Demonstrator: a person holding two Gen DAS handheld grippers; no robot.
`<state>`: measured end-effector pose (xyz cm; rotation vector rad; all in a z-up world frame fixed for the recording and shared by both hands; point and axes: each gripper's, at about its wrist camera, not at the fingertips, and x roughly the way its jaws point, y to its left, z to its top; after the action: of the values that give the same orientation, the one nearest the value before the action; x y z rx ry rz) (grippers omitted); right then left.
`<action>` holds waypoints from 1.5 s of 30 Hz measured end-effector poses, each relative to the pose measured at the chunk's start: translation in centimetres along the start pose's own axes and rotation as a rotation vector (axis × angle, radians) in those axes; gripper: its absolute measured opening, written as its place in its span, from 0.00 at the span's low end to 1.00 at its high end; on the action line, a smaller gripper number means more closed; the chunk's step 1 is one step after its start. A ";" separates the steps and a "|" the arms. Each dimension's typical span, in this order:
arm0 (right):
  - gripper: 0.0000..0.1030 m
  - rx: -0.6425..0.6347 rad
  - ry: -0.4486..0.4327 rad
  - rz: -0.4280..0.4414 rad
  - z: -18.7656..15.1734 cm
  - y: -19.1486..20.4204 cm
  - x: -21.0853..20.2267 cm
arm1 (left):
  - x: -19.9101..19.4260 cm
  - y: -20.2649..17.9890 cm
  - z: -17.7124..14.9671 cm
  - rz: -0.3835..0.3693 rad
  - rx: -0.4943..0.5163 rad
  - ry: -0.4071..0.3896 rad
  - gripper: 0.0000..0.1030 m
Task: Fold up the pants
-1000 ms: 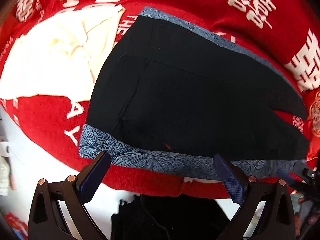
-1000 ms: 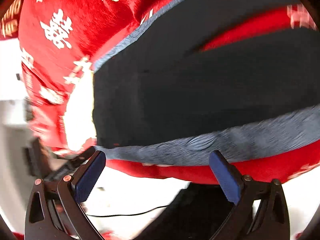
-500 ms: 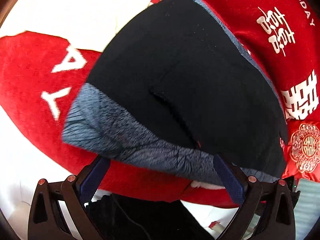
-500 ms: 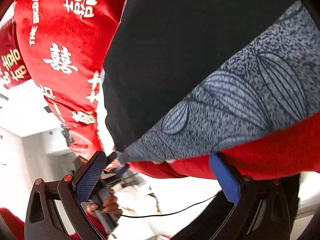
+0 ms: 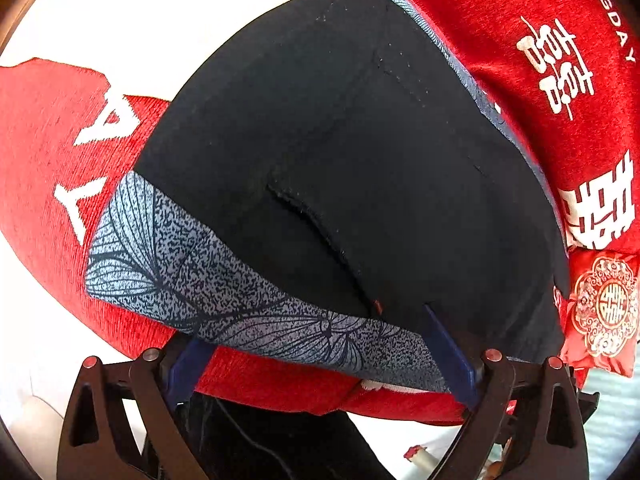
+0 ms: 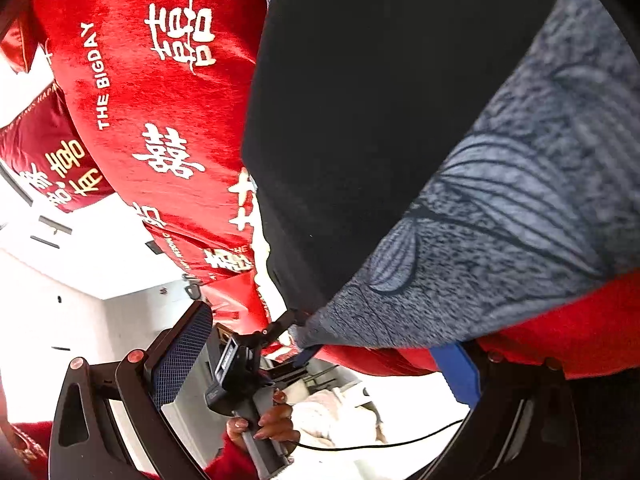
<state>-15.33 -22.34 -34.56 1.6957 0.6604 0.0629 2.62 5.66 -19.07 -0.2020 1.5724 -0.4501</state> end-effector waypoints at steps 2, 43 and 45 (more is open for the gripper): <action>0.97 0.033 -0.008 0.019 -0.1 -0.5 0.1 | -0.1 0.0 0.2 0.031 0.012 -0.003 0.80; 0.29 -0.264 0.324 -0.523 27.4 15.1 13.0 | 1.8 -14.6 23.9 0.308 0.097 -0.305 0.74; 0.57 -0.301 0.301 -0.510 26.7 16.6 12.3 | 0.8 -15.1 23.2 0.334 0.127 -0.312 0.74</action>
<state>11.81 -41.78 -29.73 1.2004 1.2290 0.0531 23.27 -11.92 -13.63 0.0862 1.2362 -0.2405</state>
